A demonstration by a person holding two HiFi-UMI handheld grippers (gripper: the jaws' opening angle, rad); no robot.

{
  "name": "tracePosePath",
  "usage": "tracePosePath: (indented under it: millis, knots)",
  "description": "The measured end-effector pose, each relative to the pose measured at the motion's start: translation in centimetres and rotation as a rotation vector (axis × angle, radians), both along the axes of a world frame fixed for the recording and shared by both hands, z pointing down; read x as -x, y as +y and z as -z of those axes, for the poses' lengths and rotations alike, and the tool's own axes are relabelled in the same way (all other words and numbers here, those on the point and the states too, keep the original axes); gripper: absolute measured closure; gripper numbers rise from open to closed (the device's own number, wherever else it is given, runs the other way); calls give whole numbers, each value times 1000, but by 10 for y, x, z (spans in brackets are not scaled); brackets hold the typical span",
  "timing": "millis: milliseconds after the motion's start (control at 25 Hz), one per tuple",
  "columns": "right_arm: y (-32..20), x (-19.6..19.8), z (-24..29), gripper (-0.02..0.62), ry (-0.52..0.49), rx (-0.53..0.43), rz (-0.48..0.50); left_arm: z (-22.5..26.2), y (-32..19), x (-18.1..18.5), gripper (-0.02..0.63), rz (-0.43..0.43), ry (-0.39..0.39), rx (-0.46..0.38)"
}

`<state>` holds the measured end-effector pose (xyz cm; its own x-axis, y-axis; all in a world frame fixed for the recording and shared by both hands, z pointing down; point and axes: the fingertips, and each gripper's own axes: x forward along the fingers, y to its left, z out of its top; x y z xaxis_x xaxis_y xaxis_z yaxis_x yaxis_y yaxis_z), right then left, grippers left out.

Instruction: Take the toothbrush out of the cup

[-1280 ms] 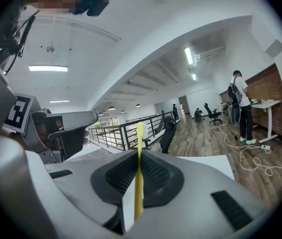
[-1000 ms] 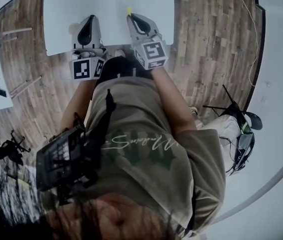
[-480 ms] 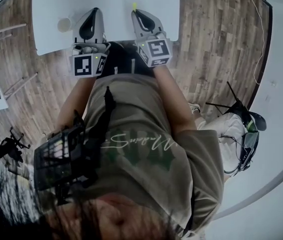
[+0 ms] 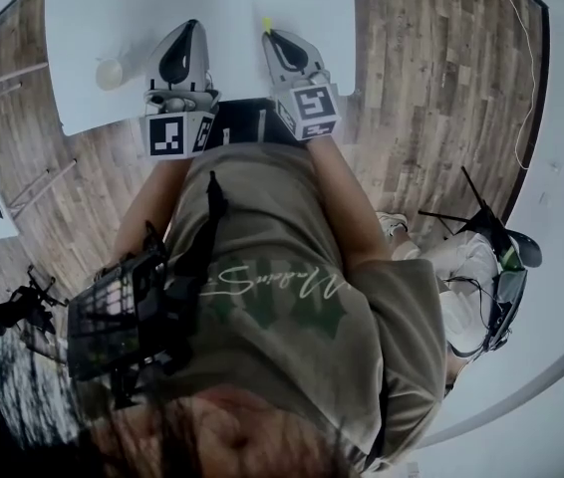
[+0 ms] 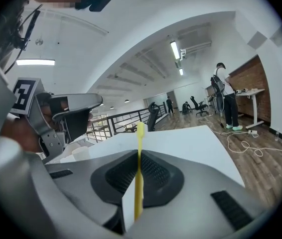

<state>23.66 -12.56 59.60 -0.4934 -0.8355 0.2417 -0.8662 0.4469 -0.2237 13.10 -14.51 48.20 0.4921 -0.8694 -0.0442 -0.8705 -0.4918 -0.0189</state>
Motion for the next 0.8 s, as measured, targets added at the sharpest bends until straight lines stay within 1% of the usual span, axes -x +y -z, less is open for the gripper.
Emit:
tracePosePath:
  millis: [120, 320, 520, 640, 800]
  knots:
    - [3, -4, -15, 581, -3, 28, -4, -6, -3, -6, 614, -6, -1, 4]
    - [-2, -10, -26, 581, -21, 41, -19, -12, -4, -10, 615, -15, 0, 19]
    - [-8, -10, -36, 571, 13, 49, -32, -7, -1, -14, 615, -44, -31, 21]
    - [-14, -12, -42, 566, 19, 55, -46, -12, -2, -13, 615, -45, -32, 24]
    - [-17, -10, -56, 566, 22, 86, -61, -22, -4, -10, 615, -40, -27, 37]
